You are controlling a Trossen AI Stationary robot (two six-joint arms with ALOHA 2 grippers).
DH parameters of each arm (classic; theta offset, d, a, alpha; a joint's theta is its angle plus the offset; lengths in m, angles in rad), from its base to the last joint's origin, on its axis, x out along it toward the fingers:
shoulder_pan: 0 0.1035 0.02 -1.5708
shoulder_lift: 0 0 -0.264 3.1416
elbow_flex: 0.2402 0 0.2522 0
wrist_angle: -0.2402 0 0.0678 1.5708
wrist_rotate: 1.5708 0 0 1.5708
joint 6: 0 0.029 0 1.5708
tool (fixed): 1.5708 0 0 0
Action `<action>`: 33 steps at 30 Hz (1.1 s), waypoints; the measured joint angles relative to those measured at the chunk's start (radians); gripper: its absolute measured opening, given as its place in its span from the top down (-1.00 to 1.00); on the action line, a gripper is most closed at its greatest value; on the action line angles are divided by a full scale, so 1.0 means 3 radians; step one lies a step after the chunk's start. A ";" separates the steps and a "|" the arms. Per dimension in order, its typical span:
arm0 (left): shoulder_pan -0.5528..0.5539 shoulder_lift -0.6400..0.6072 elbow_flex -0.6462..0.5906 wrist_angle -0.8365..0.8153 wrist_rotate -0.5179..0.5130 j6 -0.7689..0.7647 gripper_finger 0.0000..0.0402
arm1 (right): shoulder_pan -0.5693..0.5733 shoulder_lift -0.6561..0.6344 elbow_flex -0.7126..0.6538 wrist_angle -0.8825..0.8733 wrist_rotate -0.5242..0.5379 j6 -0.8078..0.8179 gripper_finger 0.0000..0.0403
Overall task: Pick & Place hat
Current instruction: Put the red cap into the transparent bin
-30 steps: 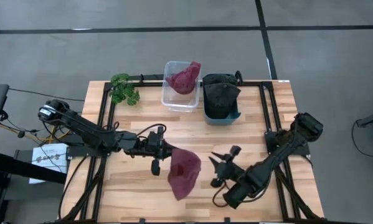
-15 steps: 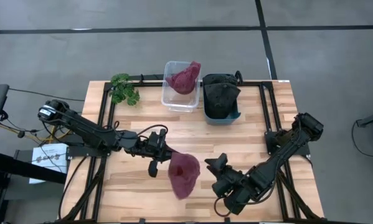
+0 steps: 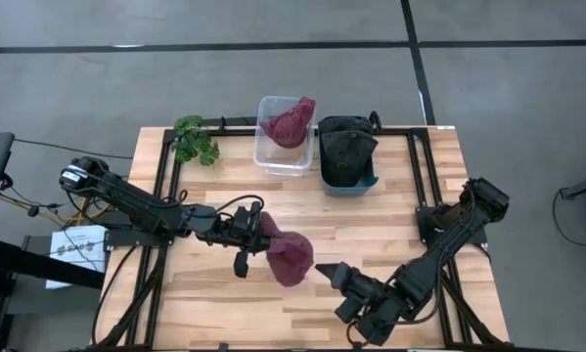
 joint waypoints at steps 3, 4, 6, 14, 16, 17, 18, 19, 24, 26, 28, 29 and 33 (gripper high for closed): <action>0.0024 0.0000 0.0000 -0.0001 0.0003 0.0010 0.97 | -0.0069 0.0000 0.0000 0.0056 -0.0157 -0.0206 0.20; 0.0033 0.0000 0.0000 -0.0001 0.0001 0.0010 0.97 | -0.0097 0.0000 0.0000 0.0077 -0.0200 -0.0292 0.21; 0.0053 0.0000 0.0000 -0.0003 0.0002 0.0010 0.97 | -0.0161 0.0000 0.0000 0.0129 -0.0273 -0.0485 0.21; 0.0071 0.0000 0.0000 -0.0001 0.0003 0.0011 0.97 | -0.0417 0.0000 0.0000 0.0244 -0.0374 -0.0872 0.26; 0.0071 0.0000 0.0000 -0.0001 0.0003 0.0011 0.97 | -0.0461 0.0000 0.0000 0.0244 -0.0410 -0.0870 0.34; 0.0071 0.0000 0.0001 -0.0001 0.0003 0.0010 0.97 | -0.0477 0.0000 0.0000 0.0244 -0.0418 -0.0871 0.41; 0.0071 -0.0001 0.0001 -0.0001 0.0003 0.0008 0.97 | -0.0482 0.0000 0.0000 0.0244 -0.0417 -0.0872 0.50; 0.0071 -0.0001 0.0001 -0.0001 0.0003 0.0006 0.97 | -0.0482 0.0000 0.0000 0.0242 -0.0419 -0.0872 0.61; 0.0070 -0.0004 0.0001 -0.0004 0.0004 0.0002 0.97 | -0.0439 0.0000 0.0000 0.0186 -0.0432 -0.0755 0.95; 0.0069 -0.0004 0.0001 -0.0005 0.0006 0.0003 0.97 | -0.0420 0.0000 0.0000 0.0159 -0.0432 -0.0625 0.98; 0.0070 -0.0004 0.0001 -0.0009 0.0008 0.0027 0.96 | -0.0391 0.0000 0.0000 0.0143 -0.0429 -0.0530 0.98; 0.0070 -0.0004 0.0001 -0.0009 0.0006 0.0049 0.94 | -0.0376 0.0000 0.0000 0.0146 -0.0429 -0.0495 0.98; 0.0070 -0.0005 0.0001 0.0012 -0.0015 0.0309 0.81 | -0.0322 0.0000 0.0000 0.0140 -0.0438 -0.0467 0.99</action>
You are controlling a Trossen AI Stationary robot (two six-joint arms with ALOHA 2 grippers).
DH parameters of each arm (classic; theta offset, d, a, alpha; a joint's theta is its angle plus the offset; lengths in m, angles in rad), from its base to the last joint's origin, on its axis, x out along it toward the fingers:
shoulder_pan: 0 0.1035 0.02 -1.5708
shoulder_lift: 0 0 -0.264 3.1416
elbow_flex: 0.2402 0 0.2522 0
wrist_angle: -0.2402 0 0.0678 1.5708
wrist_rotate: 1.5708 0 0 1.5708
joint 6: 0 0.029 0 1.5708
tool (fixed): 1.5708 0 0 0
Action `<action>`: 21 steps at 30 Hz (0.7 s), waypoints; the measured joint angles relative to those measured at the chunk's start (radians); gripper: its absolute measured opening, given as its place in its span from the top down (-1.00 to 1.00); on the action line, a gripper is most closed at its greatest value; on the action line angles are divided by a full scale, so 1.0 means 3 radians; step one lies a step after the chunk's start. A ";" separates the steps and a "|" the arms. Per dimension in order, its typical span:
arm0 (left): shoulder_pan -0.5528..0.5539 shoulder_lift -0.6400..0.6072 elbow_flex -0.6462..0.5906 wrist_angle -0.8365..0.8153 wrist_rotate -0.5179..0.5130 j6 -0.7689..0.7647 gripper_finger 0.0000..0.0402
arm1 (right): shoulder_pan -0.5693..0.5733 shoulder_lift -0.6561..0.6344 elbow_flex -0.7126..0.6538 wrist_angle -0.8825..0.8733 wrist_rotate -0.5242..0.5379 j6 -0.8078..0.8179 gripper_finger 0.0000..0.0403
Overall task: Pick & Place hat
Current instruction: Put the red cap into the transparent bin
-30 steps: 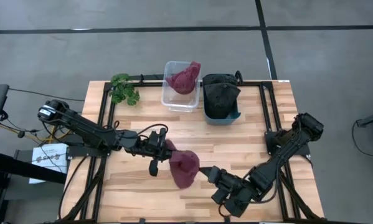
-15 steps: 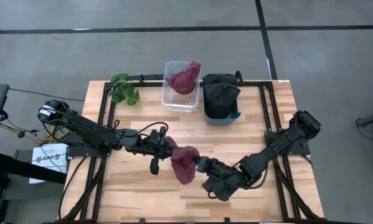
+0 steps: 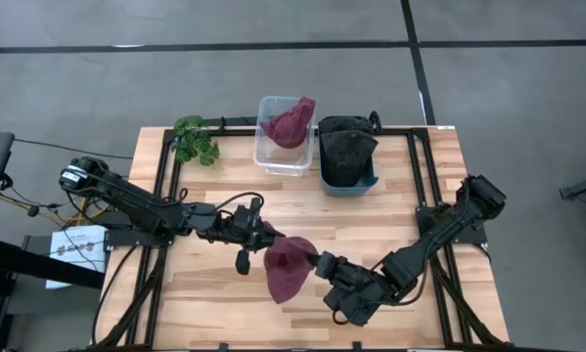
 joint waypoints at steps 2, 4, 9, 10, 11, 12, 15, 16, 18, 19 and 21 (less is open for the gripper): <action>0.0000 0.0000 0.0001 -0.0003 -0.0014 0.0160 0.71 | 0.0014 0.0000 0.0000 0.0001 0.0000 0.0013 0.99; -0.0003 0.0000 0.0000 -0.0004 -0.0132 0.0362 0.58 | 0.0015 0.0000 0.0000 0.0000 0.0000 0.0061 0.99; -0.0018 0.0000 0.0002 -0.0079 -0.0804 0.0961 0.28 | 0.0028 0.0000 0.0000 -0.0024 0.0001 0.0185 0.99; -0.0034 0.0000 0.0003 -0.0118 -0.1004 0.1091 0.23 | 0.0032 0.0000 0.0000 -0.0054 0.0000 0.0237 0.99; -0.0045 0.0000 0.0003 -0.0150 -0.1242 0.1219 0.20 | 0.0033 0.0000 0.0000 -0.0112 -0.0003 0.0308 0.99; -0.0066 0.0000 0.0003 -0.0165 -0.1504 0.1360 0.17 | 0.0033 0.0000 0.0000 -0.0181 -0.0005 0.0397 1.00; -0.0171 0.0000 0.0003 -0.0185 -0.2260 0.1796 0.14 | 0.0032 0.0000 0.0000 -0.0472 -0.0049 0.0746 1.00; -0.0216 0.0000 0.0004 -0.0185 -0.2459 0.1927 0.13 | 0.0032 0.0000 -0.0001 -0.0571 -0.0091 0.0865 1.00; -0.0302 0.0000 0.0003 -0.0183 -0.2758 0.2148 0.14 | 0.0013 0.0000 -0.0001 -0.0704 -0.0168 0.1091 1.00; -0.0340 0.0000 0.0003 -0.0185 -0.2811 0.2211 0.14 | 0.0000 0.0000 -0.0001 -0.0736 -0.0178 0.1176 1.00; -0.0407 0.0000 0.0003 -0.0183 -0.2799 0.2242 0.16 | -0.0030 -0.0010 -0.0001 -0.0793 -0.0206 0.1320 1.00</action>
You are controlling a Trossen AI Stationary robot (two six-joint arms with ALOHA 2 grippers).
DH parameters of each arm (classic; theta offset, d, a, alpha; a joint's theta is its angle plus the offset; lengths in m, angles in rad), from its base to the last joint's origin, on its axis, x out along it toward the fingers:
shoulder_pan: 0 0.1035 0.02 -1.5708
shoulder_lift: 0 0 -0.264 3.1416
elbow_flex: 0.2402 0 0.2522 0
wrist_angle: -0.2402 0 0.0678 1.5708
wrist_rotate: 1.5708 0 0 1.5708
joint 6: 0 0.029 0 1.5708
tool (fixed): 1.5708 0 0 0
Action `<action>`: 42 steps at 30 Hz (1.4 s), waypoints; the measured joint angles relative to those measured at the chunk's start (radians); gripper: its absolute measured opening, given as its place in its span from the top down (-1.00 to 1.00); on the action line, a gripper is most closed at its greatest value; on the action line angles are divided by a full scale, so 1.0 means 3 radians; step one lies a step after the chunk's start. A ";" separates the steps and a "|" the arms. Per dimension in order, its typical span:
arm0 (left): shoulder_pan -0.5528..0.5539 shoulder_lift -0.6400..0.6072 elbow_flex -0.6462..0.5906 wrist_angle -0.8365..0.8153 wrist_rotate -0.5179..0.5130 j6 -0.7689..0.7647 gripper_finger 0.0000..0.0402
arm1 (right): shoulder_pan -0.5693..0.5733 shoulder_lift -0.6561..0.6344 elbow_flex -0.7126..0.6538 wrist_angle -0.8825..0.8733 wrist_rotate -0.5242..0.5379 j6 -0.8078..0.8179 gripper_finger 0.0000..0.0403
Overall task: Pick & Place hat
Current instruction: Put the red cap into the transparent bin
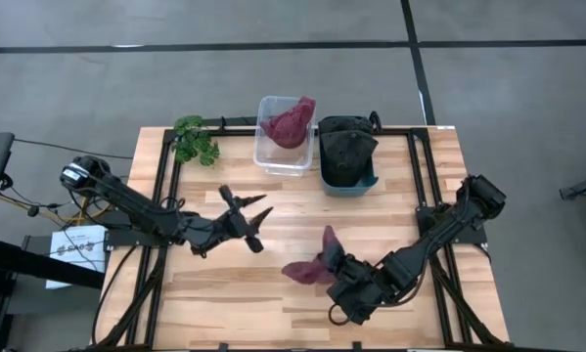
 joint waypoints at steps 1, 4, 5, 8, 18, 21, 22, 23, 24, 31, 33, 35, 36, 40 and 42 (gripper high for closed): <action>-0.0035 0.0000 0.0000 0.0001 0.0074 -0.0002 0.17 | -0.0018 -0.0009 0.0011 -0.0043 -0.0044 0.0087 1.00; -0.0133 0.0000 0.0000 0.0000 0.0514 -0.0061 0.20 | -0.0116 -0.0050 0.0096 -0.0092 -0.0218 0.0434 1.00; -0.0150 0.0000 0.0000 0.0002 0.0712 -0.0114 0.21 | -0.0144 -0.0074 0.0115 -0.0118 -0.0264 0.0535 1.00; -0.0156 0.0001 0.0000 -0.0002 0.1277 -0.0372 0.24 | -0.0236 -0.0139 0.0150 -0.0127 -0.0428 0.0744 1.00; -0.0210 0.0241 0.0001 -0.0004 0.0925 -0.0819 0.38 | -0.0470 -0.0564 0.0154 -0.0188 -0.1000 0.1707 1.00; -0.0322 0.0307 0.0001 -0.0013 0.0271 -0.0764 0.42 | -0.0478 -0.0759 0.0154 -0.0186 -0.0817 0.1692 1.00; -0.0350 0.0310 0.0001 -0.0013 0.0077 -0.0705 0.43 | -0.0508 -0.0844 0.0154 -0.0169 -0.0759 0.1637 1.00; -0.0363 0.0299 0.0001 -0.0011 -0.0067 -0.0651 0.44 | -0.0552 -0.0935 0.0154 -0.0140 -0.0718 0.1572 1.00; -0.0368 0.0273 0.0000 -0.0013 -0.0152 -0.0614 0.45 | -0.0613 -0.1029 0.0155 -0.0112 -0.0694 0.1499 1.00; -0.0309 -0.0233 0.0000 -0.0170 -0.0067 -0.0541 0.45 | -0.1313 -0.1581 0.0156 0.0303 -0.0837 0.0846 1.00; -0.0230 -0.0450 0.0000 -0.0374 0.0227 -0.0604 0.45 | -0.1569 -0.1661 0.0158 0.0456 -0.1072 0.0677 1.00; -0.0108 -0.0674 0.0000 -0.0664 0.0615 -0.0751 0.45 | -0.1847 -0.1693 0.0158 0.0591 -0.1300 0.0525 1.00; -0.0027 -0.0787 0.0000 -0.0831 0.0808 -0.0840 0.45 | -0.1990 -0.1693 0.0158 0.0673 -0.1401 0.0445 1.00; 0.0400 -0.1135 0.0000 -0.1432 0.1364 -0.1167 0.45 | -0.2561 -0.1604 0.0161 0.0955 -0.1876 0.0203 1.00; 0.0623 -0.1229 -0.0028 -0.1551 0.1590 -0.1286 0.45 | -0.2837 -0.1509 0.0158 0.1047 -0.2175 0.0122 1.00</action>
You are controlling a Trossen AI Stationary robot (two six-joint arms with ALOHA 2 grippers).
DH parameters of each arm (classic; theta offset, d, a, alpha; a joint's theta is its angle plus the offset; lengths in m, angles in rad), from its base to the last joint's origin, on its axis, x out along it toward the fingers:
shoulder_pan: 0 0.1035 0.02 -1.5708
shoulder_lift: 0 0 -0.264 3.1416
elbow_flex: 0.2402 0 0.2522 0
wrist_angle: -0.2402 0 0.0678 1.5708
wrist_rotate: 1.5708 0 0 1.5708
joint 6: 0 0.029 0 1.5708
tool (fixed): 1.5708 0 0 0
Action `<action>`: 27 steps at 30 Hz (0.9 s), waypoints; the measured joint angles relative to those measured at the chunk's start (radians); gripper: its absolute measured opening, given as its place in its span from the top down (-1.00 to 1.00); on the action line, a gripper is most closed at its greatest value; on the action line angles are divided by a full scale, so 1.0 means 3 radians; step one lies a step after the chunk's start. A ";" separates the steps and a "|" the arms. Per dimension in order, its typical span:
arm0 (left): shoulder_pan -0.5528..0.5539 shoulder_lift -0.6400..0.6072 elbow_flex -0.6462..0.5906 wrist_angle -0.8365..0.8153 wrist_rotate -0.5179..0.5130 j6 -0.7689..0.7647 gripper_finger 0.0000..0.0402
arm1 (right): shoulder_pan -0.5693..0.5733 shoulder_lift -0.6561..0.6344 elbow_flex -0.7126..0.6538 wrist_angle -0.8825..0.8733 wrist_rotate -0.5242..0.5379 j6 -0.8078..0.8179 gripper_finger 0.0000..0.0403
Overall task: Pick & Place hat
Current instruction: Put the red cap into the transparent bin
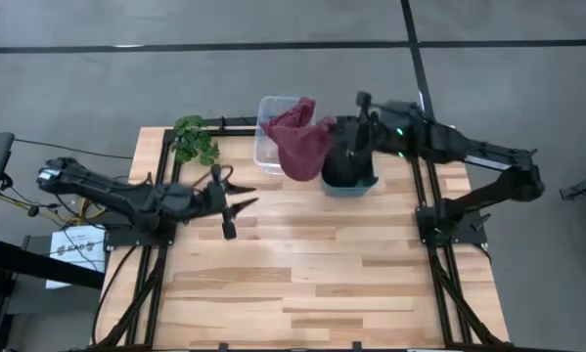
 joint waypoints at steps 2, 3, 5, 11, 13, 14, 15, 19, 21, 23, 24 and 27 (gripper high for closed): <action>0.0214 -0.0067 -0.0084 -0.0005 0.0234 -0.0031 0.45 | -0.0248 0.0134 0.0000 0.0199 -0.0251 -0.0046 1.00; 0.0317 -0.0082 -0.0128 -0.0008 0.0321 -0.0044 0.45 | -0.0362 0.0199 0.0000 0.0244 -0.0351 -0.0063 1.00; 0.0503 -0.0092 -0.0225 -0.0002 0.0453 -0.0121 0.45 | -0.0568 0.0349 -0.0001 0.0414 -0.0556 -0.0073 1.00; 0.0908 -0.0083 -0.0568 0.0294 0.0769 -0.0296 0.45 | -0.0928 0.0803 -0.0001 0.0606 -0.1058 0.0039 1.00; 0.0981 -0.0085 -0.0694 0.0500 0.0791 -0.0316 0.45 | -0.0953 0.0945 0.0000 0.0600 -0.1108 0.0040 1.00; 0.1010 -0.0085 -0.0745 0.0572 0.0791 -0.0318 0.45 | -0.0952 0.1004 0.0000 0.0546 -0.1110 0.0035 1.00; 0.1028 -0.0085 -0.0784 0.0629 0.0791 -0.0318 0.45 | -0.0949 0.1076 -0.0001 0.0492 -0.1111 0.0007 1.00; 0.1076 -0.0085 -0.0922 0.0806 0.0799 -0.0318 0.45 | -0.0939 0.1275 -0.0004 0.0289 -0.1112 -0.0138 1.00; 0.1091 -0.0085 -0.0933 0.0808 0.0797 -0.0292 0.45 | -0.0941 0.1333 -0.0001 0.0181 -0.1112 -0.0181 1.00; 0.1091 -0.0085 -0.0933 0.0825 0.0798 -0.0290 0.45 | -0.0949 0.1394 -0.0001 0.0118 -0.1106 -0.0231 1.00; 0.1091 -0.0085 -0.0933 0.0831 0.0799 -0.0288 0.45 | -0.0961 0.1417 -0.0001 0.0099 -0.1106 -0.0270 1.00; 0.1101 -0.0085 -0.0933 0.0928 0.0798 -0.0261 0.45 | -0.1015 0.1481 -0.0001 0.0211 -0.1108 -0.0332 1.00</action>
